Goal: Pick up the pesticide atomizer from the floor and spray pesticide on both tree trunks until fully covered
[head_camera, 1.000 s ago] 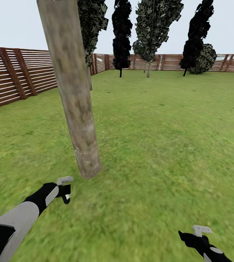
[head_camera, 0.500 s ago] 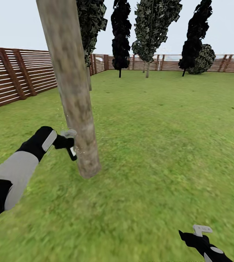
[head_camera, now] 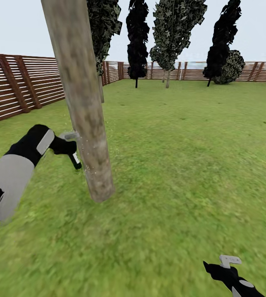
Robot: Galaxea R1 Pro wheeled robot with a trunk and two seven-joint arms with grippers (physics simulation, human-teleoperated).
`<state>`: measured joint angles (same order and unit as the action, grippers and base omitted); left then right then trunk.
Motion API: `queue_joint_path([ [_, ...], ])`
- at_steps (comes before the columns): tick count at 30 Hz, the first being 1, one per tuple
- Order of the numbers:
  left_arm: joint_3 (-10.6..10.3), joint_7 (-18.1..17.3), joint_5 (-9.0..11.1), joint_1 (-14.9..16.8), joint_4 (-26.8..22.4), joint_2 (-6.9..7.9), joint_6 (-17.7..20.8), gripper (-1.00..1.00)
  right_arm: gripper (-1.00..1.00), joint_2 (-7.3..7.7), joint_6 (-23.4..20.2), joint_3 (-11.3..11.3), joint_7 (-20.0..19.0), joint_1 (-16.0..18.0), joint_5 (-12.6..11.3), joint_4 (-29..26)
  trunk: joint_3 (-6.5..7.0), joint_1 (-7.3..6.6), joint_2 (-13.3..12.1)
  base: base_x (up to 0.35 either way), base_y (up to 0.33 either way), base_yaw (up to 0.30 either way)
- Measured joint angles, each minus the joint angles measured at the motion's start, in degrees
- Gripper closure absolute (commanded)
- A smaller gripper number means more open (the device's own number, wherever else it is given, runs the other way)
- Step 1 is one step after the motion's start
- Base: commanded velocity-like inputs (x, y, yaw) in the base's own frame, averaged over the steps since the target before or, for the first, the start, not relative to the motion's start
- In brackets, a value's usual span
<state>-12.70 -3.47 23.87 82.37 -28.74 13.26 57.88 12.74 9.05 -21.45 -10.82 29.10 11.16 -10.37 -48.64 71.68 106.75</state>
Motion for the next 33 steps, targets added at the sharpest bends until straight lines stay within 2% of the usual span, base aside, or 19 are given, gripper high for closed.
queue_joint_path([
  [3, -0.14, -0.01, -0.14, -0.08, 0.06, 0.11, 0.08, 1.0, -1.0, 0.0, 0.0, 0.0, 0.01, 0.03, 0.0, 0.0, -0.02, 0.01, -0.01, 0.0, 0.0, 0.0],
  [8, -0.01, -0.43, 0.81, -10.6, 1.63, -0.22, -1.4, 1.0, -1.0, -0.03, 0.0, 0.01, 0.02, 0.02, 0.0, 0.07, -0.02, 0.01, -0.01, 0.0, 0.0, 0.0],
  [9, 0.05, -1.94, 1.13, -12.73, 1.67, -0.35, -1.88, 1.0, -1.0, -0.07, 0.0, 0.02, 0.01, 0.02, 0.0, 0.08, -0.02, 0.01, -0.01, 0.0, 0.0, 0.0],
  [11, 0.17, -3.81, 0.69, -13.64, 1.35, -0.09, -2.0, 1.0, -1.0, -0.09, 0.0, 0.0, 0.01, 0.03, 0.0, 0.09, -0.01, 0.01, 0.0, 0.0, 0.0, 0.0],
  [13, 0.3, -4.04, 0.63, -13.02, 0.96, 0.17, -1.4, 1.0, -1.0, -0.09, 0.0, 0.0, 0.01, 0.0, 0.0, 0.09, -0.01, 0.0, 0.0, 0.0, 0.0, 0.0],
  [14, 0.36, -4.03, 0.35, -11.32, 0.87, 0.27, -1.08, 1.0, -1.0, -0.09, 0.0, 0.0, 0.01, 0.01, 0.0, 0.09, 0.0, 0.0, 0.0, 0.0, 0.0, 0.0],
  [16, 0.36, -3.97, 0.52, -5.45, 1.44, 0.34, -0.35, 1.0, -1.0, -0.09, 0.0, 0.0, 0.01, 0.01, 0.0, 0.09, 0.0, 0.0, 0.0, 0.0, 0.0, 0.0],
  [18, 0.35, -3.95, 0.36, -1.93, 1.55, 0.29, 0.07, 1.0, -1.0, -0.09, 0.0, 0.0, 0.02, 0.0, 0.0, 0.09, 0.0, 0.0, 0.0, 0.0, 0.0, 0.0],
  [19, 0.21, -3.95, 0.7, -1.14, 1.63, 0.22, 0.18, 1.0, -1.0, -0.09, 0.0, 0.01, 0.01, 0.0, 0.0, 0.09, -0.01, 0.0, 0.0, 0.0, 0.0, 0.0],
  [21, -0.08, -3.93, 0.38, -1.54, 1.74, 0.24, 0.12, 1.0, -1.0, -0.09, 0.0, 0.05, 0.01, 0.0, 0.0, 0.09, -0.01, 0.01, -0.01, 0.0, 0.0, 0.0],
  [22, -0.1, -3.98, 0.51, -2.82, 2.13, 0.21, -0.13, 1.0, -1.0, -0.09, 0.0, 0.06, 0.01, 0.02, 0.0, 0.09, -0.02, 0.01, -0.01, 0.0, 0.0, 0.0],
  [23, 0.07, -4.1, 1.24, -5.76, 2.52, 0.01, -0.59, 1.0, -1.0, -0.09, 0.0, 0.05, 0.02, 0.01, 0.0, 0.09, -0.01, 0.0, 0.0, 0.0, 0.0, 0.0],
  [24, -0.01, -4.18, 0.4, -9.49, 2.73, -0.09, -0.81, 1.0, -1.0, -0.09, 0.0, 0.08, 0.02, 0.0, 0.0, 0.09, -0.03, 0.02, -0.01, 0.0, 0.0, 0.0],
  [25, 0.07, -4.26, 0.78, -12.33, 2.74, -0.24, -1.22, 1.0, -1.0, -0.09, 0.0, 0.09, 0.01, 0.0, 0.0, 0.09, -0.02, 0.01, -0.01, 0.0, 0.0, 0.0],
  [27, 0.29, -4.28, 0.84, -13.62, 2.48, -0.3, -1.79, 1.0, -1.0, -0.12, 0.0, 0.09, 0.01, 0.02, 0.0, 0.09, -0.01, 0.01, -0.01, 0.0, 0.0, 0.0],
  [30, 0.48, -4.14, 0.93, -12.48, 1.69, 0.14, -0.95, 1.0, -1.0, -0.12, 0.0, 0.09, 0.01, 0.01, 0.0, 0.09, 0.0, 0.0, 0.0, 0.0, 0.0, 0.0],
  [31, 0.4, -4.07, 0.29, -9.76, 1.84, 0.19, -0.46, 1.0, -1.0, -0.15, 0.0, 0.09, 0.01, 0.02, 0.0, 0.09, -0.02, 0.01, -0.01, 0.0, 0.0, 0.0],
  [32, 0.55, -4.07, 1.18, -6.27, 1.96, 0.21, -0.25, 1.0, -1.0, -0.16, 0.0, 0.09, 0.01, 0.01, 0.0, 0.09, 0.0, 0.0, 0.0, 0.0, 0.0, 0.0],
  [33, 0.57, -4.19, 0.6, -3.04, 2.17, 0.19, 0.02, 1.0, -1.0, -0.17, 0.0, 0.09, 0.01, 0.0, 0.0, 0.09, 0.0, 0.0, 0.0, 0.0, 0.0, 0.0],
])
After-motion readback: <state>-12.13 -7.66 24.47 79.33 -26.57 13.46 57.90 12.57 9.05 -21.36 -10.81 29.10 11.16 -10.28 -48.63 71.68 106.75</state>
